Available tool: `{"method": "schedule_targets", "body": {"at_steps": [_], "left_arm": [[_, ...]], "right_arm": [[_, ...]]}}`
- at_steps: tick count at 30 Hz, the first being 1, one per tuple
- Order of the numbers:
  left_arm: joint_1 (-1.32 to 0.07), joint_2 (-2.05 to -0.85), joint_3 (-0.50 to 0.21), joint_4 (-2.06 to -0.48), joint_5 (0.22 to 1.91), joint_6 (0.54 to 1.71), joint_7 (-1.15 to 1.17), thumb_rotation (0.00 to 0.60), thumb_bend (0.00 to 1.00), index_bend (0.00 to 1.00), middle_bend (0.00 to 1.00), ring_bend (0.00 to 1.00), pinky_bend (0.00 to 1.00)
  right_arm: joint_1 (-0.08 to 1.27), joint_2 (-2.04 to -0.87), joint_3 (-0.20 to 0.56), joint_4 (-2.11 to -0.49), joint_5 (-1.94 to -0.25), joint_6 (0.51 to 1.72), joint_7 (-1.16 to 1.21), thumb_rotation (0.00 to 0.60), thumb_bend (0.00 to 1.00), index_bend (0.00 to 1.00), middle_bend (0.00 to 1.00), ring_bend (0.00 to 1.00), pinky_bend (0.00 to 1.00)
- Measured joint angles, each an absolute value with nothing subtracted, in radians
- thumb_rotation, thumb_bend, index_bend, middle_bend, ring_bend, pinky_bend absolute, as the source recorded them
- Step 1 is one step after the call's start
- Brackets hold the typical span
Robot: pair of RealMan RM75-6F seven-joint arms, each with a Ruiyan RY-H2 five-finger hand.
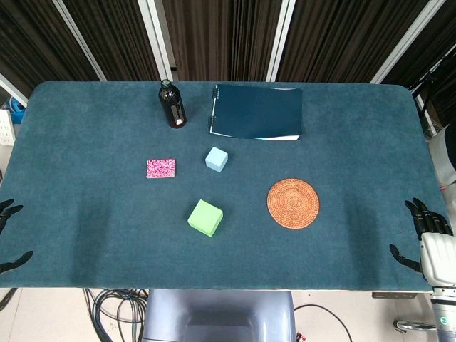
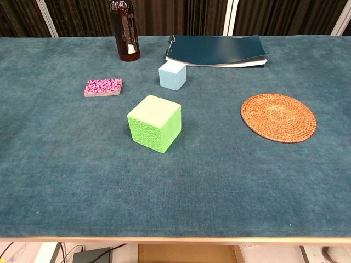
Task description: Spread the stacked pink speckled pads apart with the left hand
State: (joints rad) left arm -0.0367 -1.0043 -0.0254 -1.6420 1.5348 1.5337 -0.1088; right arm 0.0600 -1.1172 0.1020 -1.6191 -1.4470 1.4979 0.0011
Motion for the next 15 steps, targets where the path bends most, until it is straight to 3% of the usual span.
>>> {"method": "schedule_targets", "body": {"at_steps": [15], "left_arm": [[-0.037,-1.007,-0.029,-1.646,1.525,1.535,-0.095,0.6,0.16,0.23,0.19,0.05,0.1]], "right_arm": [[0.06,-1.115,0.102,-1.621,-1.443,1.494,0.003,0.6,0.24,0.08,0.05,0.13,0.14]]}}
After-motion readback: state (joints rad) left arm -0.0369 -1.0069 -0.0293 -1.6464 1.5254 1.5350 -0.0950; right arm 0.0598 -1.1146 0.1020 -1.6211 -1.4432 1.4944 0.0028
